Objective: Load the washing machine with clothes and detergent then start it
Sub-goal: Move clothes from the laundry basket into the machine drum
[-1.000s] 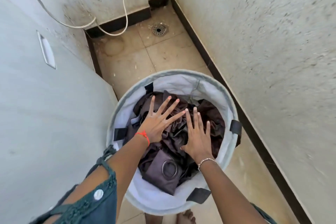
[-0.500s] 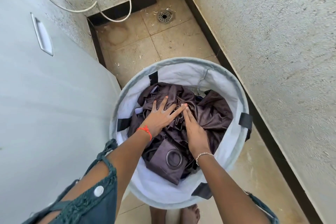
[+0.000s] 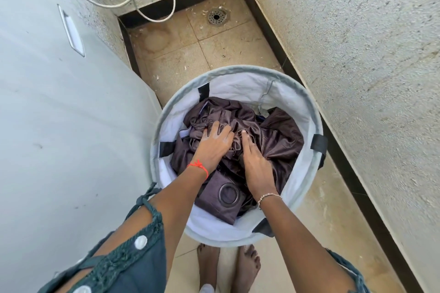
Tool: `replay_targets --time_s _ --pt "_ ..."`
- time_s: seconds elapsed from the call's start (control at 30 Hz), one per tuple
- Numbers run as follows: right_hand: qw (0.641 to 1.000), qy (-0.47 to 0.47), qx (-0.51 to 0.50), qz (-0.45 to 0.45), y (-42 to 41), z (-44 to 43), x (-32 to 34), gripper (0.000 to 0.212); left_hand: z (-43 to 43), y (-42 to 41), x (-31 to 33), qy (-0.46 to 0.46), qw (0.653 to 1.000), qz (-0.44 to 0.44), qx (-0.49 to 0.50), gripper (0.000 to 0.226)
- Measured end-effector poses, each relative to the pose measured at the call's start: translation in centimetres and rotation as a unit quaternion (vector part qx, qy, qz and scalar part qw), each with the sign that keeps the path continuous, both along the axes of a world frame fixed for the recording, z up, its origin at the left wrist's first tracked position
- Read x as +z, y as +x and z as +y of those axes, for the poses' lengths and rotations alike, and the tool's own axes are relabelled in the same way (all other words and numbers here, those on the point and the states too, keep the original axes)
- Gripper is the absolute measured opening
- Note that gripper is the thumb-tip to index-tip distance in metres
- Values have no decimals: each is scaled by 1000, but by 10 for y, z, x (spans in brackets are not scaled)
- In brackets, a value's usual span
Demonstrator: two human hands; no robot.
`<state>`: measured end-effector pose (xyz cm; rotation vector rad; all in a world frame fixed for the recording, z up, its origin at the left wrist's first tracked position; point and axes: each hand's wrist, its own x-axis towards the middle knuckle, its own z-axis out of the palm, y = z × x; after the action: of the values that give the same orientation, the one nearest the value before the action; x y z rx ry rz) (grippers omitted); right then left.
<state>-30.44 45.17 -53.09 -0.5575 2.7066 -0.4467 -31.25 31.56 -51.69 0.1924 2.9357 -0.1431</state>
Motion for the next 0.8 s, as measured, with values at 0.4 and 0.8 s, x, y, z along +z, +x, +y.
replay_targets --time_s 0.4,0.8 --pt "991 127 -27 -31 -25 12 -49 117 2 3 -47 -9 995 -87 -46 122" --pt "993 108 35 -24 -32 0 -59 97 14 14 -79 69 995 -65 20 98"
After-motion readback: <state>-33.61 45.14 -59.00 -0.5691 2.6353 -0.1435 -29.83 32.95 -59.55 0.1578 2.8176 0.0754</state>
